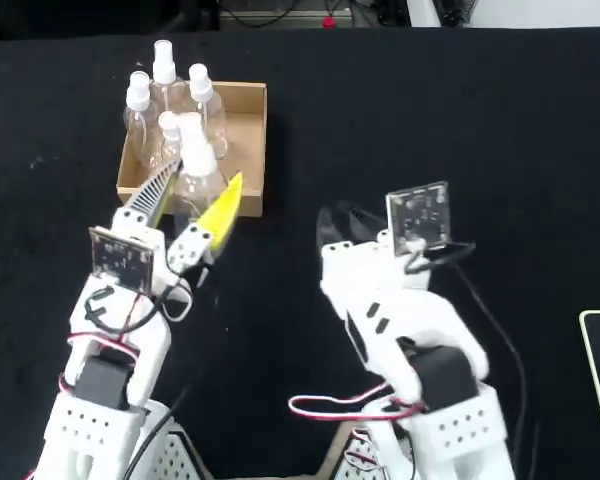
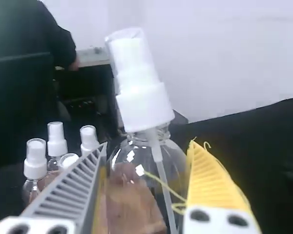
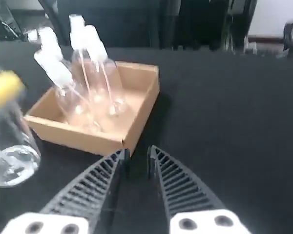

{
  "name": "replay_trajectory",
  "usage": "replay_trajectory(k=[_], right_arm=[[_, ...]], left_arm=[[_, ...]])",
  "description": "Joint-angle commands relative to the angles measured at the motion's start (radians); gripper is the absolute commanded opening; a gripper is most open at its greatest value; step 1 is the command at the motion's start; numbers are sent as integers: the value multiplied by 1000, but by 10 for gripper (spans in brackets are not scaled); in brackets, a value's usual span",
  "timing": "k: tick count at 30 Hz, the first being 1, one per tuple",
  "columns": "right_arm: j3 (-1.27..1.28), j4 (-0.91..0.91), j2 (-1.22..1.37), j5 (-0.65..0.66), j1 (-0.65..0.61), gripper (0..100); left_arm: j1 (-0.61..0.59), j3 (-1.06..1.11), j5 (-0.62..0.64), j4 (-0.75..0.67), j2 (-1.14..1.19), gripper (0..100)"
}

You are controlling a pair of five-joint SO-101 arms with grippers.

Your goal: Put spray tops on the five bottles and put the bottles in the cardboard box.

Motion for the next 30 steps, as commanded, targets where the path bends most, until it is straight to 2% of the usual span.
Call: replay_trajectory(k=[1,7,15,30], right_arm=[[87,-98,4,-51,-38,63],[137,-120,4,-49,-72,63],[173,-127,4,-49,-72,63],[174,-127,4,-49,-72,64]], left_arm=[[-38,-71,2,-101,103,148],[-50,-154,2,-229,334,148],[-50,-94,2,-468,471,151],[-51,-42,-6,-477,480,148]])
